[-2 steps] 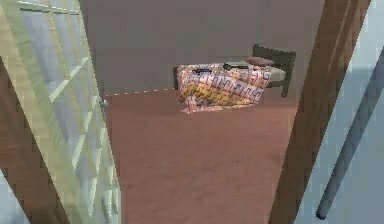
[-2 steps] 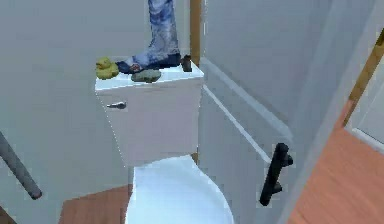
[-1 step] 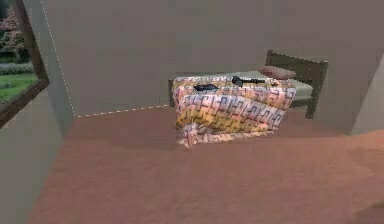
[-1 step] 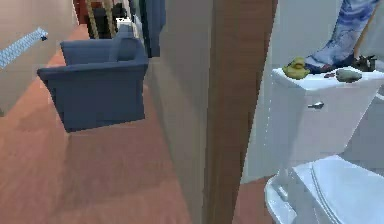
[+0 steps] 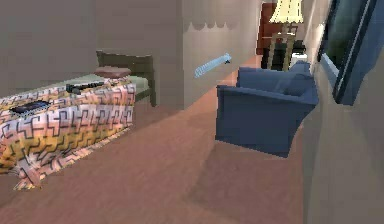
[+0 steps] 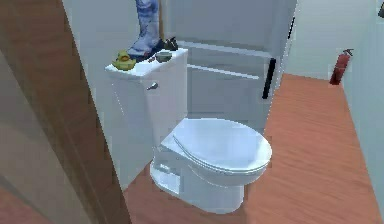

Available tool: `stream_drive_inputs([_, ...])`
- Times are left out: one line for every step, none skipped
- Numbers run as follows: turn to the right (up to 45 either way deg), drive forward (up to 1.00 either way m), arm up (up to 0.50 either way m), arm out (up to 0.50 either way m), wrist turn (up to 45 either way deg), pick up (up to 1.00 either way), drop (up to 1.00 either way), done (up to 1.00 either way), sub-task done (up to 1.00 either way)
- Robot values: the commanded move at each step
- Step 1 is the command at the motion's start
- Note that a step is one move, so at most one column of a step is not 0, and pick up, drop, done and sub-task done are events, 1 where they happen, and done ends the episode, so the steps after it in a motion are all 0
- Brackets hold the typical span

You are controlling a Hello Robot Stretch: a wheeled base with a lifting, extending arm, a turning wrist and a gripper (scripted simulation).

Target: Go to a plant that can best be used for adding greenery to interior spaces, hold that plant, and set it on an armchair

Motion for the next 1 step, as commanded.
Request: stream_drive_inputs([24.0,0.0,0.0,0.0,0.0,0.0,0.0,0.0,0.0])
